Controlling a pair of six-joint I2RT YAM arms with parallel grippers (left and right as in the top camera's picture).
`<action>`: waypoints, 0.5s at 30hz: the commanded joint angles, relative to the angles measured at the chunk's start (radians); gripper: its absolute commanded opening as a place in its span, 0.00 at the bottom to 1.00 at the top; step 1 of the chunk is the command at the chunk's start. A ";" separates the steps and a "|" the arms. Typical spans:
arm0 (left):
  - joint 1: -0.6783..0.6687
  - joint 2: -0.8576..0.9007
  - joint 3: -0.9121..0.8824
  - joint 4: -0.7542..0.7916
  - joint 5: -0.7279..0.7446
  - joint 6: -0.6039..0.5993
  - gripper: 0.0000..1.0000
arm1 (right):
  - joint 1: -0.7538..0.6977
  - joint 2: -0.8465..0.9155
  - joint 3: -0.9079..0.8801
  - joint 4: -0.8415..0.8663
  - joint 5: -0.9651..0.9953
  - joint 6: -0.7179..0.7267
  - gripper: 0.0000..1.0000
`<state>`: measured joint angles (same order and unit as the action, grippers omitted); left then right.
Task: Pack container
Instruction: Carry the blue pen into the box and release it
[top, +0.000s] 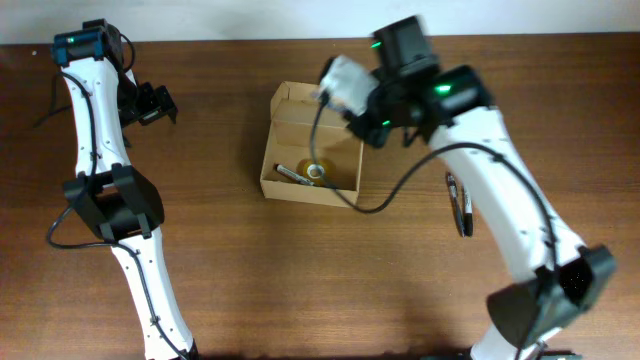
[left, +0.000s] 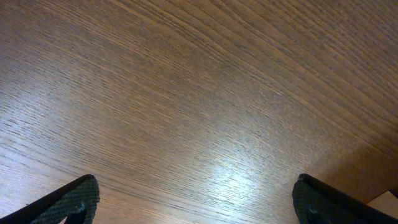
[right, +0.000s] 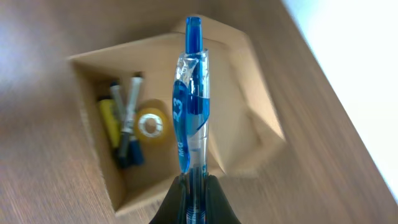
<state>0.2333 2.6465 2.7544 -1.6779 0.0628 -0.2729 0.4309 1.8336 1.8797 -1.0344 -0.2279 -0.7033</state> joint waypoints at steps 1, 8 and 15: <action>0.003 0.009 -0.005 0.002 -0.011 0.001 1.00 | 0.066 0.095 0.005 0.003 -0.016 -0.169 0.04; 0.003 0.009 -0.005 0.002 -0.011 0.001 1.00 | 0.143 0.267 0.005 0.031 0.000 -0.206 0.04; 0.003 0.009 -0.005 0.002 -0.011 0.001 1.00 | 0.145 0.399 0.005 0.031 0.002 -0.204 0.04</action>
<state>0.2333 2.6465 2.7544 -1.6779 0.0628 -0.2729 0.5758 2.1963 1.8793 -0.9951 -0.2268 -0.8936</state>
